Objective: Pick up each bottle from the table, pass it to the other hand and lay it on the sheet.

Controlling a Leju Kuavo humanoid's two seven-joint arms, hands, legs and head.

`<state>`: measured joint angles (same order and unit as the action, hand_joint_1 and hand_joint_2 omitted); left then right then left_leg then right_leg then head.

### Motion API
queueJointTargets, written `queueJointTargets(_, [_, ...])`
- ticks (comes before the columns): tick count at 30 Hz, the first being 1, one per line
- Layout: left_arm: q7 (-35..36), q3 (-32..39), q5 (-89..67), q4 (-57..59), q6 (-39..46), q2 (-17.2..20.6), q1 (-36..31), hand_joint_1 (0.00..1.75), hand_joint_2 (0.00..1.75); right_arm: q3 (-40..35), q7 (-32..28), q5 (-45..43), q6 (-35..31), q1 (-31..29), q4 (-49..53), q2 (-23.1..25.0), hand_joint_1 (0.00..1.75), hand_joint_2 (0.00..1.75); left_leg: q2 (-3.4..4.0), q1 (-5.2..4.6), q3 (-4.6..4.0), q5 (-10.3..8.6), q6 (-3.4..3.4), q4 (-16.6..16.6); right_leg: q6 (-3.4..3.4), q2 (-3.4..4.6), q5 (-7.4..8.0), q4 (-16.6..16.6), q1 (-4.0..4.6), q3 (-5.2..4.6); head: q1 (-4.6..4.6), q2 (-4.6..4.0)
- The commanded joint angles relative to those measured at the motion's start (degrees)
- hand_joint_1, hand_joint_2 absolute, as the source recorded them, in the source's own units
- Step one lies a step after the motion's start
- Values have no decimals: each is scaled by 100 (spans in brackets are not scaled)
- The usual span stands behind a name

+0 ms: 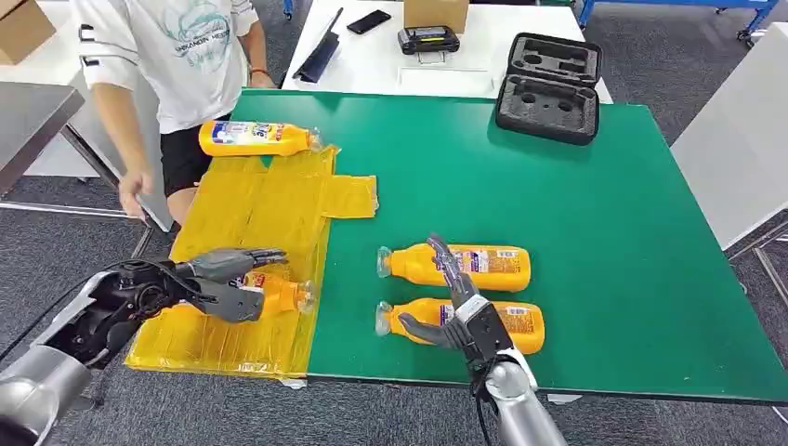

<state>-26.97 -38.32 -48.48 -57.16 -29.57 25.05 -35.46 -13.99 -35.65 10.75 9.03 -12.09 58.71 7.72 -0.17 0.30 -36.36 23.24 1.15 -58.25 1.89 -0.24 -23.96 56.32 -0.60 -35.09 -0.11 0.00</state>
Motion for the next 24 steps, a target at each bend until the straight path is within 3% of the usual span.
queueJointTargets(1, [36, -571, 225, -329, -40, 195, -350, 0, 175, 124, 24, -2, 31, -171, -173, -61, 0, 175, -2, 4, 11, 7, -3, -1, -4, -2, -7, 0, 4, 13, 0, 0])
queueJointTargets(11, [-9, -720, 689, -577, -248, 374, -556, 0, 175, 164, 44, -8, 51, -155, -149, -61, 0, 175, -8, 5, 4, 6, -5, -4, -7, -8, -7, 2, 6, 7, -2, 0])
queueJointTargets(18, [-414, -708, 1261, -1033, -441, 544, -543, 0, 175, 213, 52, -33, 75, -120, -104, -117, 0, 175, -4, 3, 0, 5, -3, -2, -3, -4, -5, 0, 4, 3, -2, 0])
queueJointTargets(19, [-414, -708, 1261, -1033, -441, 544, -543, 0, 175, 213, 52, -33, 75, -120, -104, -117, 0, 175, -4, 7, 28, 21, -7, -6, -9, -4, -20, 2, 8, 32, 0, 0])
queueJointTargets(20, [-547, -662, 1361, -1060, -389, 514, -509, 0, 175, 221, 52, -33, 67, -105, -80, -115, 0, 175, -5, 4, 9, 8, -3, -1, -4, -6, -9, -1, 4, 12, -2, 0])
queueJointTargets(23, [-811, -27, 1528, -960, 634, -295, -106, 0, 175, 314, 134, 135, -36, 85, 335, -184, 0, 175, -13, 1, 9, 5, -2, 2, -3, -13, -8, -4, 1, 14, -2, 0])
queueJointTargets(24, [-788, -50, 1503, -957, 664, -348, -87, 0, 175, 321, 150, 143, -30, 104, 376, -194, 0, 175, -22, -3, 9, 0, 0, 9, -1, -23, -8, -8, -3, 14, -2, 0])
